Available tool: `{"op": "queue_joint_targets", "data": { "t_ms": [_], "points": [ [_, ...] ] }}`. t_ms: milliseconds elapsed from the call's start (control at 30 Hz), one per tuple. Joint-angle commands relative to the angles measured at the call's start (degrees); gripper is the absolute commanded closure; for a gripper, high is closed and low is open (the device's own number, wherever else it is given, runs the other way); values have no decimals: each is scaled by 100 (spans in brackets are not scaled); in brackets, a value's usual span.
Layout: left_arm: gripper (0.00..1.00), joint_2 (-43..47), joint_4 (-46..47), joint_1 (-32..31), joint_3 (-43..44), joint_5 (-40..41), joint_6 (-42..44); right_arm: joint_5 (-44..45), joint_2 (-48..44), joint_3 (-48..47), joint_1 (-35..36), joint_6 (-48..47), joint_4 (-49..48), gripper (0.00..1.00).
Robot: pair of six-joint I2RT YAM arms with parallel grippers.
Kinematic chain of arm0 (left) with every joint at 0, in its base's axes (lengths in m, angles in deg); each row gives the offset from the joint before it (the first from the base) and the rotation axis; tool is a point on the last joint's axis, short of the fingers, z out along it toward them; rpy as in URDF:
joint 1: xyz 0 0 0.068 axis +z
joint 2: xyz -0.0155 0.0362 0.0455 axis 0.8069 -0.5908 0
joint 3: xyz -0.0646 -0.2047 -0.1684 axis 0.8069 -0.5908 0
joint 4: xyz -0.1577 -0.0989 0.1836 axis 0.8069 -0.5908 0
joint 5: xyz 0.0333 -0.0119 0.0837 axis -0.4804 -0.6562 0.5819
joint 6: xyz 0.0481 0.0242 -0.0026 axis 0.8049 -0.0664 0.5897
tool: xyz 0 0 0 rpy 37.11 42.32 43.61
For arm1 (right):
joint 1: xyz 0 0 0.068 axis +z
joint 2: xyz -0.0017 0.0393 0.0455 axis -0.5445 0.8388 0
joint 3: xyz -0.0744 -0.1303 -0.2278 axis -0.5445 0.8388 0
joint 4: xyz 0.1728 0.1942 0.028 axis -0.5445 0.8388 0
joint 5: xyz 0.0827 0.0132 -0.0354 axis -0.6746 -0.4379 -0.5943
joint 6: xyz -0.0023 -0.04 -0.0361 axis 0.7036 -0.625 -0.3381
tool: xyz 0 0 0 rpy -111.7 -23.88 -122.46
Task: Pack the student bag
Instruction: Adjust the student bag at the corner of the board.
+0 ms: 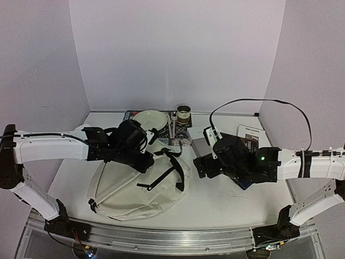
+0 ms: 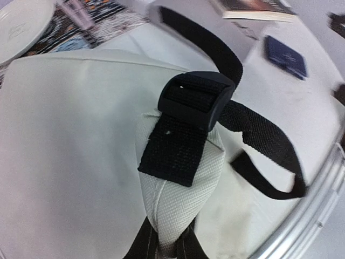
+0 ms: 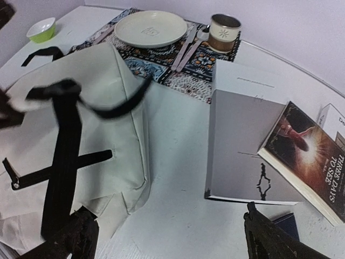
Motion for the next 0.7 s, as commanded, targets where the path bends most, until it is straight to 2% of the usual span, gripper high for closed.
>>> {"op": "queue_joint_targets", "data": {
  "t_ms": [0, 100, 200, 333, 500, 567, 667],
  "points": [
    [88, 253, 157, -643, 287, -1021, 282, 504, -467, 28, -130, -200, 15, 5],
    [79, 133, 333, -1207, 210, -1511, 496, 546, -615, -28, -165, -321, 42, 5],
    [64, -82, 402, -1660, 175, -1726, 672, 425, -624, -108, -176, -400, 69, 5],
    [50, -199, 413, -1815, 87, -1728, 673, -206, -459, -265, -175, -504, 105, 6],
    [37, 156, 574, -1878, -162, -1705, 567, -943, -66, -445, -177, -636, 137, 10],
    [34, 387, 643, -1879, -336, -1570, 481, -1212, 119, -560, -177, -730, 139, 11],
    [32, 692, 582, -1867, -618, -685, 39, -1751, 544, -861, -171, -881, 193, 16]
  ]
}}
